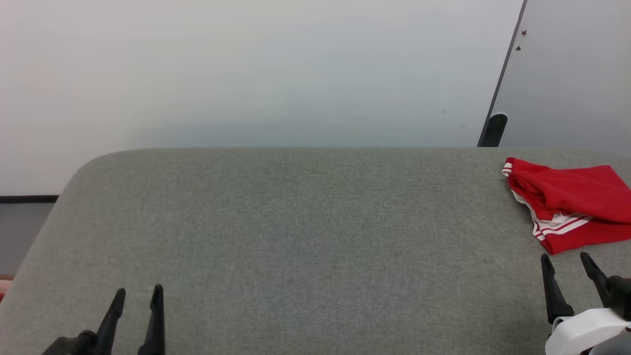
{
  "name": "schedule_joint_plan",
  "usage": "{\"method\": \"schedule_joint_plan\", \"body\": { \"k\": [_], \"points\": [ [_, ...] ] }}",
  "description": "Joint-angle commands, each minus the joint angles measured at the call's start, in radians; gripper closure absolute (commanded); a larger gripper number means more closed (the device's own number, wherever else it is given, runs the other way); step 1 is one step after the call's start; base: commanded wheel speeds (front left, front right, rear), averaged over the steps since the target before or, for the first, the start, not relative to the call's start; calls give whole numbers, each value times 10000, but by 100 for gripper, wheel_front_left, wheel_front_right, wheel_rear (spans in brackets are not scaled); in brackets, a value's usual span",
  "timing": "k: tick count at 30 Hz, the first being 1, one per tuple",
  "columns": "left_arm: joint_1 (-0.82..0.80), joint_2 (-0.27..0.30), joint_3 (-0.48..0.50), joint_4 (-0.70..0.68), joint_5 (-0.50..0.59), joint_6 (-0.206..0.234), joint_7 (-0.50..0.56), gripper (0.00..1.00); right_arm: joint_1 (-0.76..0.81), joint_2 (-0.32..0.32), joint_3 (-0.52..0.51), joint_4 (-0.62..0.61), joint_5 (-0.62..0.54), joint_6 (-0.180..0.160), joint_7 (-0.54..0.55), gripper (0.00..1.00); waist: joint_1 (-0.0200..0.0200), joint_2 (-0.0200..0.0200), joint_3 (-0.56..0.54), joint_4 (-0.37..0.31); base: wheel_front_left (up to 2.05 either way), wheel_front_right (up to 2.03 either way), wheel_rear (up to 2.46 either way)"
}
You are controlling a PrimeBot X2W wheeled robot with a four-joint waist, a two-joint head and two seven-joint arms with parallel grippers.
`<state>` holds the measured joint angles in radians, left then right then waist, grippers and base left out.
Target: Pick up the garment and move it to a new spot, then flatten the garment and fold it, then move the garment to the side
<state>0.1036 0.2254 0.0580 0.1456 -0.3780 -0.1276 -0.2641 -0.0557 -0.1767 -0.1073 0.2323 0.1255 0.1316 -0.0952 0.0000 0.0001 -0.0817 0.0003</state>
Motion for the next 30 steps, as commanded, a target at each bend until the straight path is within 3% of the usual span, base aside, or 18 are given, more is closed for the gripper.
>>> {"method": "schedule_joint_plan", "body": {
  "k": [1,19,20,24,30],
  "points": [
    [33,-25,45,-40,56,-34,11,0,144,58,-56,-59,-9,-20,37,0,0,-1,6,6,0,0,0],
    [145,-122,95,-230,144,-42,11,0,253,129,-37,-138,-47,-20,142,0,0,-1,9,12,0,0,0],
    [66,-115,84,-206,165,-15,2,100,93,98,-39,-104,-48,0,161,100,0,-1,9,10,0,0,0],
    [170,-318,35,120,84,-14,31,100,221,242,-57,253,40,0,209,100,0,-1,13,9,0,0,0],
    [-42,-435,98,203,-955,-15,360,100,71,326,-161,323,1260,-1,464,100,0,-1,53,9,0,0,0]
  ]
}}
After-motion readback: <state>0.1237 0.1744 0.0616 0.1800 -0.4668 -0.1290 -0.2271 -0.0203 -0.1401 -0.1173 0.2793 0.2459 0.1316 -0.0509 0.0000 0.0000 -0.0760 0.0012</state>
